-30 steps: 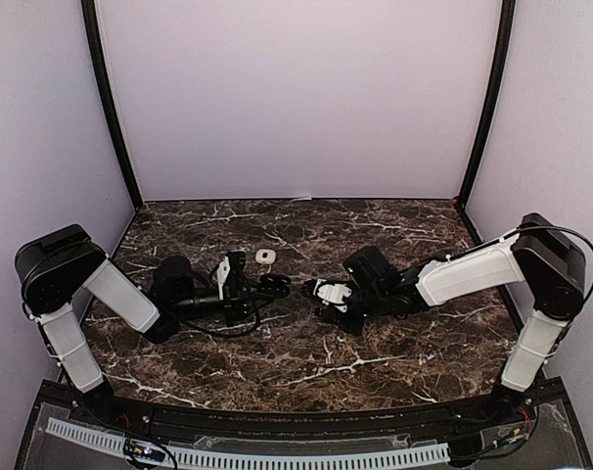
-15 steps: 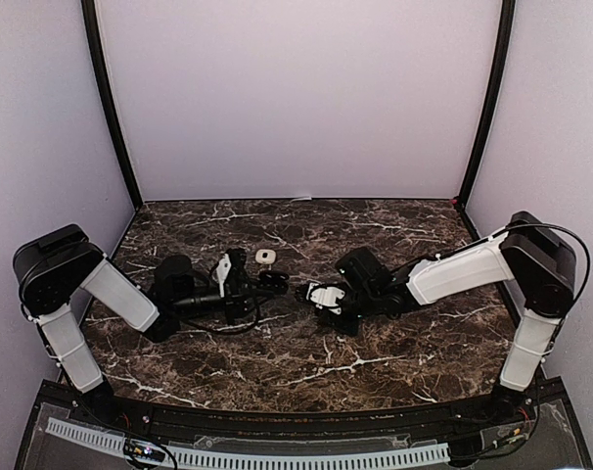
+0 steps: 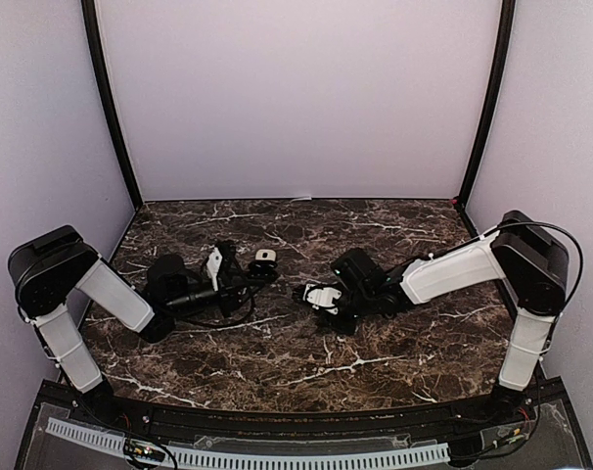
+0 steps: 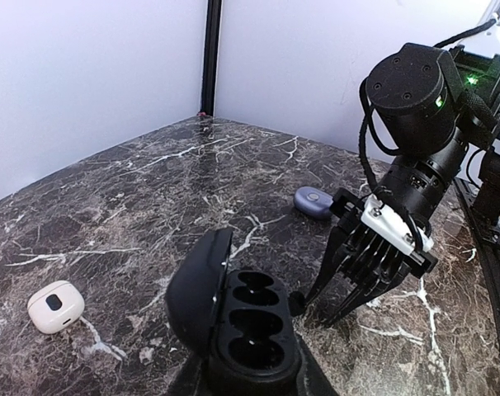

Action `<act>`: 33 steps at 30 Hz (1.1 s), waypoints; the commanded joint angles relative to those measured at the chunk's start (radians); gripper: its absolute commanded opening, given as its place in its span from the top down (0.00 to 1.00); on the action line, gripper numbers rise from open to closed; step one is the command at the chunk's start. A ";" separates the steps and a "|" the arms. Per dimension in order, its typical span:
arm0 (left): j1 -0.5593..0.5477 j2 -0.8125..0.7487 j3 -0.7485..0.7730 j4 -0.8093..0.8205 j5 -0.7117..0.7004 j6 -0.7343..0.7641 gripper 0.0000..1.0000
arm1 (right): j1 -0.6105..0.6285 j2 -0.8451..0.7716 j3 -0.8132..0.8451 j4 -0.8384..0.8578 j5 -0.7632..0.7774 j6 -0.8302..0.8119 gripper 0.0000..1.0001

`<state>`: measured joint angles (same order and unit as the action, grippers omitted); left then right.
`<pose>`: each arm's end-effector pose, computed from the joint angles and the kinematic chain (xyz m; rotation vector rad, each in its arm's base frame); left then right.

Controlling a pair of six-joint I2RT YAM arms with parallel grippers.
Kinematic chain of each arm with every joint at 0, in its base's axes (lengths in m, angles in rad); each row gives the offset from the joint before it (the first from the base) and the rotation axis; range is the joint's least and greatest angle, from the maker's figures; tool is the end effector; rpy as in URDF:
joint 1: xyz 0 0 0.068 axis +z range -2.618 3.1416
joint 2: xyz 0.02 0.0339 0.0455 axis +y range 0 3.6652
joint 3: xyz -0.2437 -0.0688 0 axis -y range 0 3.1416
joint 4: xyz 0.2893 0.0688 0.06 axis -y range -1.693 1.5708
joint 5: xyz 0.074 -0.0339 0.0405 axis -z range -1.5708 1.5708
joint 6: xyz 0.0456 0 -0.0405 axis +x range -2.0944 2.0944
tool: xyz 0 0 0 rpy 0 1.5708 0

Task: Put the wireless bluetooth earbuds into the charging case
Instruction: Pick up the right earbud from the center of the board.

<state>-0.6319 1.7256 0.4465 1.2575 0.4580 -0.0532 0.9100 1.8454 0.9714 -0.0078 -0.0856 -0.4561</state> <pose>0.2407 -0.2012 0.0920 0.8175 1.4492 -0.8894 0.2385 0.3132 0.0725 -1.5897 1.8934 0.3027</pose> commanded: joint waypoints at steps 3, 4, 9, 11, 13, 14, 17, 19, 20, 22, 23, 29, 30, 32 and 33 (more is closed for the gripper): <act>0.003 -0.043 -0.012 0.029 -0.003 -0.001 0.94 | 0.009 0.019 0.024 0.019 0.039 -0.010 0.73; 0.004 -0.043 -0.010 0.029 0.000 -0.001 0.94 | 0.009 0.024 0.030 0.012 0.042 -0.010 0.73; 0.003 -0.037 -0.009 0.032 0.019 -0.002 0.94 | 0.009 0.027 0.035 0.017 0.063 -0.009 0.73; 0.003 -0.038 -0.010 0.031 0.021 -0.002 0.94 | 0.009 0.024 0.035 0.021 0.065 -0.011 0.73; 0.003 -0.038 -0.008 0.030 0.022 -0.002 0.94 | 0.010 0.025 0.036 0.023 0.063 -0.014 0.73; 0.004 -0.038 -0.008 0.030 0.024 -0.001 0.94 | 0.009 0.027 0.039 0.021 0.063 -0.016 0.73; 0.004 -0.039 -0.008 0.028 0.025 0.000 0.94 | 0.009 0.035 0.047 0.019 0.068 -0.019 0.73; 0.004 -0.039 -0.008 0.028 0.024 0.001 0.94 | 0.009 0.038 0.051 0.019 0.073 -0.023 0.73; 0.004 -0.039 -0.008 0.027 0.024 0.001 0.94 | 0.009 0.039 0.054 0.020 0.075 -0.024 0.73; 0.003 -0.039 -0.008 0.028 0.025 0.001 0.94 | 0.009 0.042 0.058 0.024 0.082 -0.026 0.73; 0.003 -0.039 -0.009 0.027 0.024 0.001 0.94 | 0.009 0.044 0.060 0.024 0.083 -0.028 0.73; 0.003 -0.042 -0.009 0.025 0.024 0.002 0.94 | 0.009 0.058 0.076 0.028 0.087 -0.036 0.73; 0.003 -0.042 -0.010 0.024 0.024 0.003 0.94 | 0.009 0.060 0.078 0.028 0.087 -0.035 0.73; 0.003 -0.043 -0.009 0.023 0.022 0.004 0.94 | 0.009 0.062 0.083 0.033 0.086 -0.038 0.73; 0.003 -0.044 -0.010 0.022 0.022 0.004 0.94 | 0.009 0.062 0.082 0.037 0.085 -0.039 0.73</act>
<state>-0.6319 1.7180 0.4435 1.2591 0.4698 -0.0528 0.9100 1.8908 1.0279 -0.0006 -0.0078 -0.4850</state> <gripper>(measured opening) 0.243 0.273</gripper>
